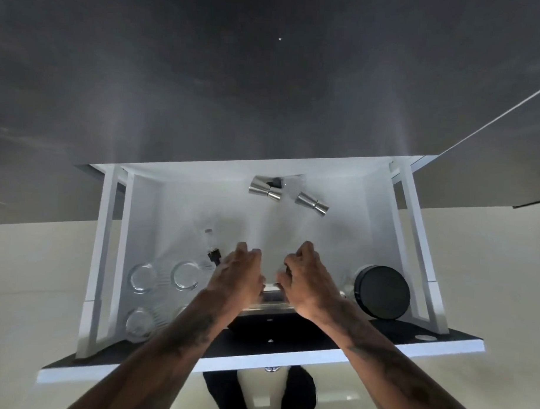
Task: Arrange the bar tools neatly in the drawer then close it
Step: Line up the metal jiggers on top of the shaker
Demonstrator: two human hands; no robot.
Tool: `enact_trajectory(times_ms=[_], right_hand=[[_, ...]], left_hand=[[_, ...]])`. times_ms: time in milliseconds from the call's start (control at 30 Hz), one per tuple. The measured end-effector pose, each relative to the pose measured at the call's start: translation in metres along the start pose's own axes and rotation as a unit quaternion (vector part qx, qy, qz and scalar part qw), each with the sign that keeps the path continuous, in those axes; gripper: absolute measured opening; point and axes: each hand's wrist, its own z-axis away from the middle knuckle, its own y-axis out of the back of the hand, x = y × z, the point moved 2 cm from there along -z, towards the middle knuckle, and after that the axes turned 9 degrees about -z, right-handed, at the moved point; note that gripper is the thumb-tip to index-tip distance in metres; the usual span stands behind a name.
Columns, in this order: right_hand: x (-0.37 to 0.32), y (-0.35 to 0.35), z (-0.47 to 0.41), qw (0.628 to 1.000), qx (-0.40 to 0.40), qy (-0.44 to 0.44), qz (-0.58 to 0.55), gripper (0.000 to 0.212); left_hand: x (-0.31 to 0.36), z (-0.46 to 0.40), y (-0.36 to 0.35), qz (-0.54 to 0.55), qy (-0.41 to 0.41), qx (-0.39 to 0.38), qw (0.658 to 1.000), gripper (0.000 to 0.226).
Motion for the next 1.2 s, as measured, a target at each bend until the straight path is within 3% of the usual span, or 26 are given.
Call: enact_trajectory(times_ms=[167,267,367,433,567,700,833,933,1000,1100,1200], right_hand=[[-0.005,0.001,0.0,0.999,-0.026,-0.016,0.009,0.044],[-0.002,0.02,-0.008,0.999,0.043,-0.023,0.009,0.049],[0.014,0.048,-0.031,0.985,0.167,-0.043,-0.006,0.041],[0.03,0.061,-0.053,0.979,0.196,-0.062,0.015,0.043],[0.056,0.058,-0.08,0.987,0.133,-0.088,0.022,0.04],[0.068,0.047,-0.067,0.989,0.121,-0.087,0.003,0.024],[0.064,0.047,-0.048,0.988,0.126,-0.045,-0.071,0.026],[0.055,0.052,-0.035,0.989,0.113,-0.027,-0.092,0.031],[0.047,0.056,-0.027,0.992,0.088,-0.007,-0.091,0.031],[0.033,0.058,-0.016,0.998,0.026,0.026,-0.056,0.03],[0.022,0.055,-0.007,0.999,-0.023,0.034,-0.036,0.028]], left_hand=[[-0.013,0.001,-0.01,-0.033,-0.032,0.002,0.999,0.036],[-0.015,-0.001,-0.002,-0.077,-0.043,0.006,0.996,0.046],[-0.016,-0.015,0.023,-0.052,-0.039,0.136,0.989,0.042],[-0.013,-0.035,0.043,-0.044,-0.056,0.216,0.974,0.035],[0.01,-0.091,0.055,-0.151,-0.146,0.212,0.954,0.04],[0.011,-0.118,0.036,-0.265,-0.117,0.196,0.937,0.051],[-0.005,-0.115,0.021,-0.325,-0.118,0.202,0.916,0.054],[-0.013,-0.104,0.017,-0.253,-0.119,0.175,0.944,0.034],[-0.015,-0.088,0.02,-0.133,-0.11,0.185,0.967,0.028],[-0.007,-0.053,0.021,0.014,-0.144,0.202,0.969,0.036],[0.003,-0.025,0.007,0.01,-0.191,0.183,0.964,0.045]])
